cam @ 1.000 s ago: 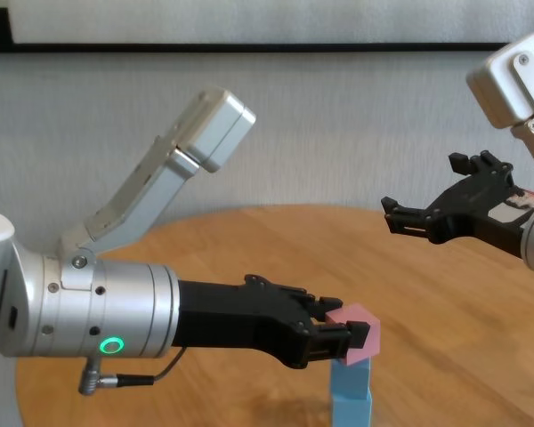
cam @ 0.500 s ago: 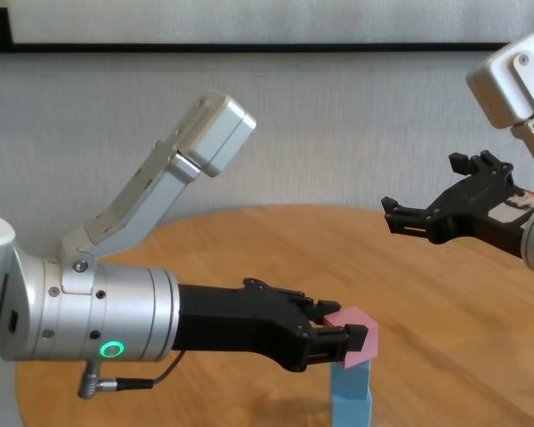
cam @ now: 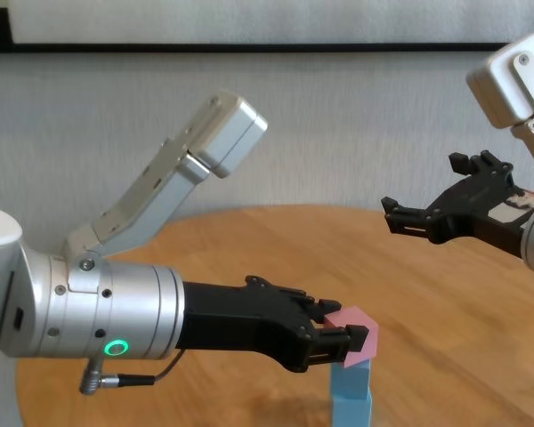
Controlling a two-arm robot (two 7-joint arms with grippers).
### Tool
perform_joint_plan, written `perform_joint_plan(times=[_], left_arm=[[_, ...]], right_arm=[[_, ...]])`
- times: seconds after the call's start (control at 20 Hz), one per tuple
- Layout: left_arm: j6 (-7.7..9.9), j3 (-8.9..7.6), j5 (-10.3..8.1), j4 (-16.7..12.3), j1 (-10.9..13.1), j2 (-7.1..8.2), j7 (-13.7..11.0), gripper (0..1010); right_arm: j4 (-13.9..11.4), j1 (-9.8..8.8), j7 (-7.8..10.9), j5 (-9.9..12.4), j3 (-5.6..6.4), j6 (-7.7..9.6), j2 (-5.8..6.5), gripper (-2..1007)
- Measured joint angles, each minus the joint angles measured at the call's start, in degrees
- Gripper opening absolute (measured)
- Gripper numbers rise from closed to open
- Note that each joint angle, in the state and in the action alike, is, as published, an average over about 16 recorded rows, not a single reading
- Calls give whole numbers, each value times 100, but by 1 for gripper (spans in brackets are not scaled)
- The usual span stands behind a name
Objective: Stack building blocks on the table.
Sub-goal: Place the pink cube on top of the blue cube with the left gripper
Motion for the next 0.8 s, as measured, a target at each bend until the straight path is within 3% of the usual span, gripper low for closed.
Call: perform_joint_plan(times=[0.35,0.8], left_arm=[[7,4,15,-11,-3,2,10,435],[-37,-57,-64,-2,41,-13,1,646]], right_arm=[[0,0,0,0,0,0,0,1005],[0,0,0,0,0,0,0,1005]])
